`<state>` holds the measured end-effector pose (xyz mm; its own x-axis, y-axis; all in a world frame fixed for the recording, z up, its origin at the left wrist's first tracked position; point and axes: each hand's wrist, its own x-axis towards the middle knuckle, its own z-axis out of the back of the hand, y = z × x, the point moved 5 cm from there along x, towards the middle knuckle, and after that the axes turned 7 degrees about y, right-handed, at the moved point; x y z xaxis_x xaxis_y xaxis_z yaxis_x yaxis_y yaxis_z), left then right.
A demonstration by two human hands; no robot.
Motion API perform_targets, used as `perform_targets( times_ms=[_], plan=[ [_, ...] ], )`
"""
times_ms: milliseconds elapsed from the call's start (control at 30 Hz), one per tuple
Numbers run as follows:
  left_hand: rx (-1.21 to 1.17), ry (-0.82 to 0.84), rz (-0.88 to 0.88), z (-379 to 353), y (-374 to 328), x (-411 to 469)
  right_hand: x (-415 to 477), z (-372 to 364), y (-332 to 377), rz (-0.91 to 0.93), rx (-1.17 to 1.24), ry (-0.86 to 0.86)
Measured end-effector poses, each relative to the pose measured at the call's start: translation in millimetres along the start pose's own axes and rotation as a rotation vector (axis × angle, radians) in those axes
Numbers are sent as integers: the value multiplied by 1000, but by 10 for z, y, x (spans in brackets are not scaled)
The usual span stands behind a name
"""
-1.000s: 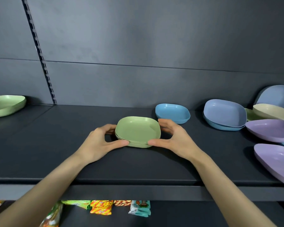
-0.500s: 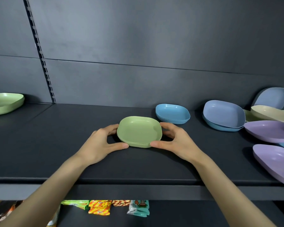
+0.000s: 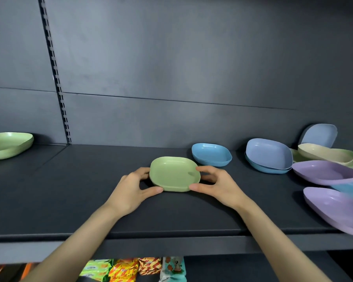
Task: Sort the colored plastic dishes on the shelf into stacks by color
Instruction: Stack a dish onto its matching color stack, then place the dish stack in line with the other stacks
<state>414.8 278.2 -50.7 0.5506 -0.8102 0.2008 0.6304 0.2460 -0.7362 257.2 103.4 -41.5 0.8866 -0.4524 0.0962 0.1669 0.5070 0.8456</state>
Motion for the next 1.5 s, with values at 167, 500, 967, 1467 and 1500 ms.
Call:
perform_targets(
  times_ms=[167, 500, 967, 1467, 1500],
  plan=[
    [103, 82, 14, 64, 37, -14, -73, 26, 55, -70, -60, -30],
    [575, 161, -290, 230, -964, 342, -354, 814, 366, -206, -599, -179],
    [711, 208, -599, -901, -2604, 849, -1102, 2626, 267, -297, -922, -379],
    [497, 290, -351, -2306, -3089, 1081, -1374, 3706, -817, -257, -832, -150],
    [449, 305, -321, -2341, -3055, 1084, -1375, 3708, -880, -249, -797, -130]
  ],
)
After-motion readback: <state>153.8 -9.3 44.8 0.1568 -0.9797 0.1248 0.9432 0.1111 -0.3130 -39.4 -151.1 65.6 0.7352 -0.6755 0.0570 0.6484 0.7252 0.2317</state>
